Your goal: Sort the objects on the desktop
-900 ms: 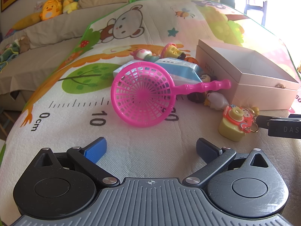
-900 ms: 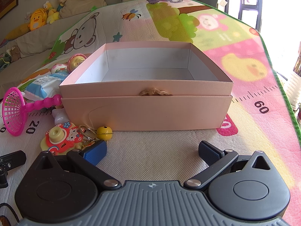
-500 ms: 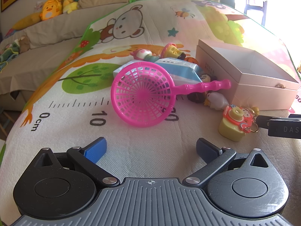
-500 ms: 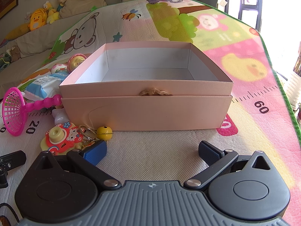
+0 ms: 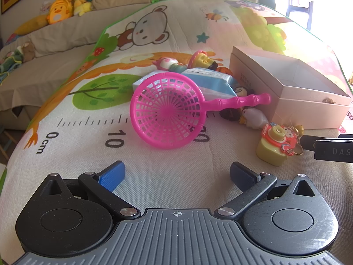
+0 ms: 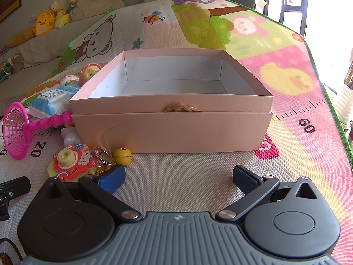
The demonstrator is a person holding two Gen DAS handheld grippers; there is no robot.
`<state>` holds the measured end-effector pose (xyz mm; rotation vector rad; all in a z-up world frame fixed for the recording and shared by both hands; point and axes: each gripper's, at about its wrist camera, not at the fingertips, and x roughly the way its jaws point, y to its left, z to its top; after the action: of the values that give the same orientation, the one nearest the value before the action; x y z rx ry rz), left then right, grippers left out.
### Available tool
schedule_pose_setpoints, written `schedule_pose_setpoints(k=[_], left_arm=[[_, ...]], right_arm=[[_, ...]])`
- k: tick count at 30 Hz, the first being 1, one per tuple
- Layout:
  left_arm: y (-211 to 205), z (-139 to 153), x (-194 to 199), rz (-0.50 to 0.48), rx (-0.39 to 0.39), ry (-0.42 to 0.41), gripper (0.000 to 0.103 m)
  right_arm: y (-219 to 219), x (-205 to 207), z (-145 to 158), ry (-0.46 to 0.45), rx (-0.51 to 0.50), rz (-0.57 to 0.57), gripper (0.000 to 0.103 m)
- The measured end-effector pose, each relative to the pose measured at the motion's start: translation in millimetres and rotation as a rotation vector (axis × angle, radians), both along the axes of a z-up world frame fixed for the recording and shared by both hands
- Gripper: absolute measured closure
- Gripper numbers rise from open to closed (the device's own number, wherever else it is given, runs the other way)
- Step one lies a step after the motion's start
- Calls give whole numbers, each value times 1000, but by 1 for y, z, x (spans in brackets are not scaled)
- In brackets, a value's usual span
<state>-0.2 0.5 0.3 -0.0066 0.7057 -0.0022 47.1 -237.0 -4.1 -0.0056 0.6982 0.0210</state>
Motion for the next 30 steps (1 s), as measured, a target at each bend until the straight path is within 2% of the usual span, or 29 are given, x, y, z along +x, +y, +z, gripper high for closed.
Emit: schedule_pose_setpoints(k=[10,16,23,27,30], left_arm=[[0,0,0,0,0,0,0],[0,0,0,0,0,0,0],[1,0,0,-6,4,10,0],[1,2,2,-23,-1,31,0],[4,6,3,-56,-5,60,0]], right_arm=[[1,2,1,4,-1,8,0],[8,-5,5,62,5,8,0],[5,-32,7,124,10,22,0],[5,-36,10,146,-7,96,0],[6,-57,17,95,50,187,0]])
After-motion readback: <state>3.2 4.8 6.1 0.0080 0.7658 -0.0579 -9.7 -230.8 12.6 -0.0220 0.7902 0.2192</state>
